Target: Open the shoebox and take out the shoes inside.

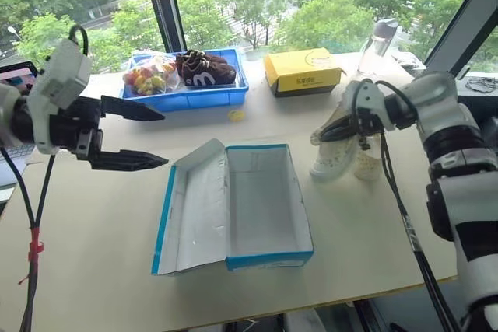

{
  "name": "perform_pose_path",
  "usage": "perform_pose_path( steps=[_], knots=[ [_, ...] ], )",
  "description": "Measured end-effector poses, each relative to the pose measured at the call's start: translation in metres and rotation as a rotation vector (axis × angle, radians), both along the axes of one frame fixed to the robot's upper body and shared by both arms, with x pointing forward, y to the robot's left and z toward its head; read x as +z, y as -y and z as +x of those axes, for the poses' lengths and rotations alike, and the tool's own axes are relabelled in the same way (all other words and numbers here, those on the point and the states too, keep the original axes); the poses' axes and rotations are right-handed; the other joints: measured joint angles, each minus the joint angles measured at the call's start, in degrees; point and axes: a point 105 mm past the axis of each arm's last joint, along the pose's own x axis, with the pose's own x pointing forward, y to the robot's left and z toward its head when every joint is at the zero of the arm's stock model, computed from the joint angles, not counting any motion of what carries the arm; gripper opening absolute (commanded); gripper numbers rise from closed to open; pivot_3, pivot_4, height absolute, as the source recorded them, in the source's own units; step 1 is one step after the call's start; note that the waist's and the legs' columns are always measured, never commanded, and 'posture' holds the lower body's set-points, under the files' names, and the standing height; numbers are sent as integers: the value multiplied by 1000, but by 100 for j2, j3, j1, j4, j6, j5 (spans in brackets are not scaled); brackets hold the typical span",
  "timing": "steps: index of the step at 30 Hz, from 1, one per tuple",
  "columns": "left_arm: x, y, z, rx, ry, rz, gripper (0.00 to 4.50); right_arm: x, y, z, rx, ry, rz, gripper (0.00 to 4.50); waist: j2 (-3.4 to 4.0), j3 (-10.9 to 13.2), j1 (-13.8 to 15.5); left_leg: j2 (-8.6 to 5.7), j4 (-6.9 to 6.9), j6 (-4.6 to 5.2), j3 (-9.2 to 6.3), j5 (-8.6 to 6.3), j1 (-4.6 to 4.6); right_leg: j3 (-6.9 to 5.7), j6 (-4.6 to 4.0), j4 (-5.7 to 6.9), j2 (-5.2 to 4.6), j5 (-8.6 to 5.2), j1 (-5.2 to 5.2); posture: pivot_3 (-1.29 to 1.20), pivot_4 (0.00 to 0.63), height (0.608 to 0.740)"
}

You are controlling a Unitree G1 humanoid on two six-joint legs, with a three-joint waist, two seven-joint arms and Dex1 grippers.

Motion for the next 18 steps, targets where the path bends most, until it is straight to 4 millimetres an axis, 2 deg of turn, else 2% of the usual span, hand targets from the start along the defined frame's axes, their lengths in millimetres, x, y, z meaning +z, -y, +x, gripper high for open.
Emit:
perform_pose_path(
  steps=[7,10,13,14,16,17,18],
  knots=[
    [0,-2,0,21,4,-8,4500,-1,-40,1,143,71,7,34,0,0,1,0,-1,-3,-2,0,3,-1,-2,0,1,1,2,0,150,740],
    [0,0,0,23,7,-4,4500,-3,-40,4,138,126,-20,34,1,0,34,-2,0,-3,-7,0,2,-5,-2,-1,0,1,5,0,150,740],
    [-2,-2,0,30,-4,-6,4500,-8,-28,9,81,166,-46,34,1,0,67,-3,0,-3,-8,0,2,-6,-2,-2,0,1,6,0,150,740],
    [-3,-2,-1,34,-8,-6,4500,-10,-15,13,26,183,-60,474,1,0,75,-3,0,-4,-8,1,2,-6,-3,-2,1,1,5,0,150,740],
    [-2,-3,-1,36,-5,-6,4500,-10,-3,16,-25,198,-69,1064,1,0,65,-3,-1,-6,-7,2,3,-5,-3,-2,2,1,5,0,150,740],
    [-2,-3,-1,36,-4,-6,4500,-11,1,16,-42,201,-75,1176,1,0,59,-3,-1,-6,-7,2,3,-4,-3,-1,2,1,5,0,150,740],
    [-1,-3,-1,36,-3,-6,4500,-11,6,17,-64,203,-79,1708,1,0,54,-2,-1,-7,-7,3,4,-4,-3,-2,2,1,5,0,150,740]
  ],
)
